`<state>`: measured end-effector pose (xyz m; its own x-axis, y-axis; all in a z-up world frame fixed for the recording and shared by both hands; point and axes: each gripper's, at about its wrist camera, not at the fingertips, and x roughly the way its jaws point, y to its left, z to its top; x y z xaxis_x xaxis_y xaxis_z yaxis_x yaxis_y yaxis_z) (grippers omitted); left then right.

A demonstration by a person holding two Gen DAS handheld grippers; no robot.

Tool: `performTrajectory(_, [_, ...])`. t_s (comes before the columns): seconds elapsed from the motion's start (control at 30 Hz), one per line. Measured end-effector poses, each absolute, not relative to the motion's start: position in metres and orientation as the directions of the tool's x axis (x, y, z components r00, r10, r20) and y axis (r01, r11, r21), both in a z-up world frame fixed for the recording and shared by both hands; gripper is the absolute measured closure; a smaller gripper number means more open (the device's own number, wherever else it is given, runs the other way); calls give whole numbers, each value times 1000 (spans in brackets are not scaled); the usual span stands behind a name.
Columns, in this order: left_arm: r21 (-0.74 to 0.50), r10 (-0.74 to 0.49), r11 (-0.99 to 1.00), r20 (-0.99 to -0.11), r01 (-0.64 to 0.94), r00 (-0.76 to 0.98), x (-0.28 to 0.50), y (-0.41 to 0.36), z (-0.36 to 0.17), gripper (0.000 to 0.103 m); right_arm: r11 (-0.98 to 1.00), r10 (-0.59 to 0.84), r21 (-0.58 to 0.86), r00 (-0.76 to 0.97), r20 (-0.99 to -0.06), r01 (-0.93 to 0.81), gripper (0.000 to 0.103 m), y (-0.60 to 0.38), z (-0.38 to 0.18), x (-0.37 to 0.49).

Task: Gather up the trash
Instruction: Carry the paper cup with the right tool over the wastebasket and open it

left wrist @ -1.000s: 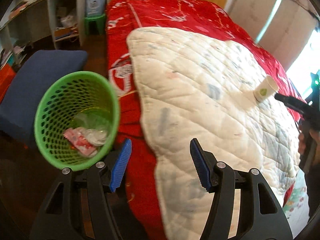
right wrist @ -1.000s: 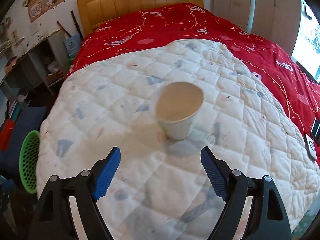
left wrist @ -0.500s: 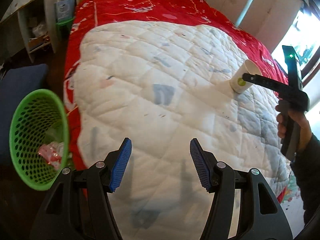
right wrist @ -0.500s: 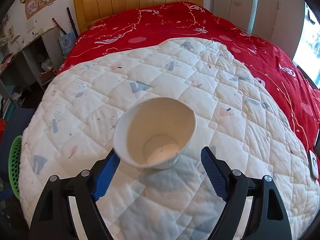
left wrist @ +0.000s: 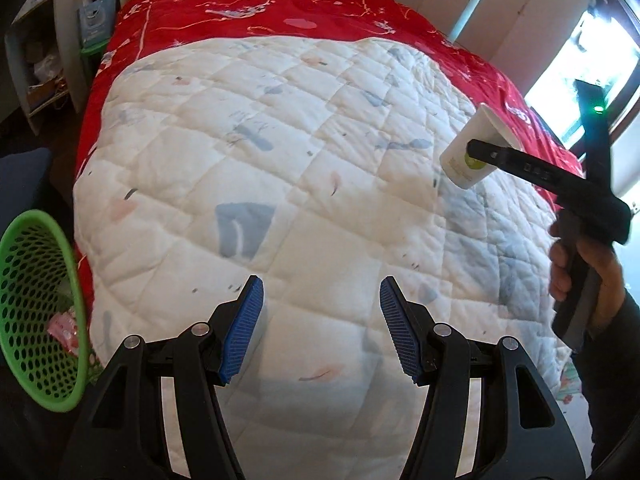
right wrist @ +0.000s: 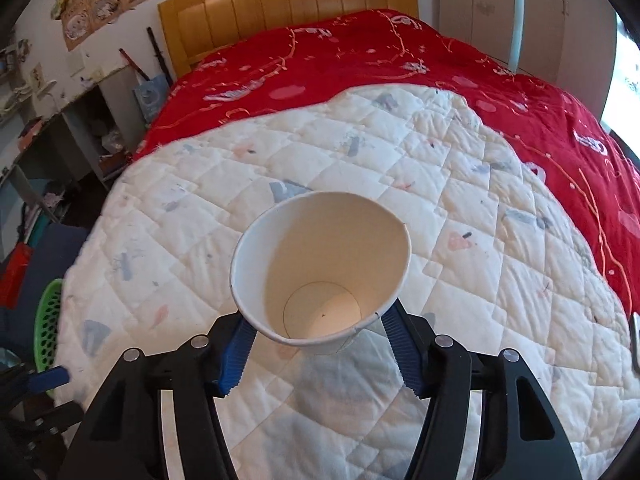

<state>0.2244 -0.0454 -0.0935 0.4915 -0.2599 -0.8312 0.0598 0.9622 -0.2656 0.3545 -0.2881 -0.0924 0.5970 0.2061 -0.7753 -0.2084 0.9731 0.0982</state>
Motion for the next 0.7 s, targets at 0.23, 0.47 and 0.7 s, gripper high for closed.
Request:
performTrajectory(0.23, [-277, -281, 957, -825, 82, 490, 235, -62, -88, 42, 976, 186, 66, 638, -747, -207, 44, -301, -40, 335])
performTrajectory(0.47, [-272, -295, 955, -819, 121, 492, 231, -77, -84, 42, 978, 172, 45, 655, -736, -205, 44, -326, -15, 302])
performTrajectory(0.7, [-265, -296, 955, -821, 134, 488, 224, -85, -89, 42, 973, 212, 106, 609, -764, -206, 44, -343, -45, 253])
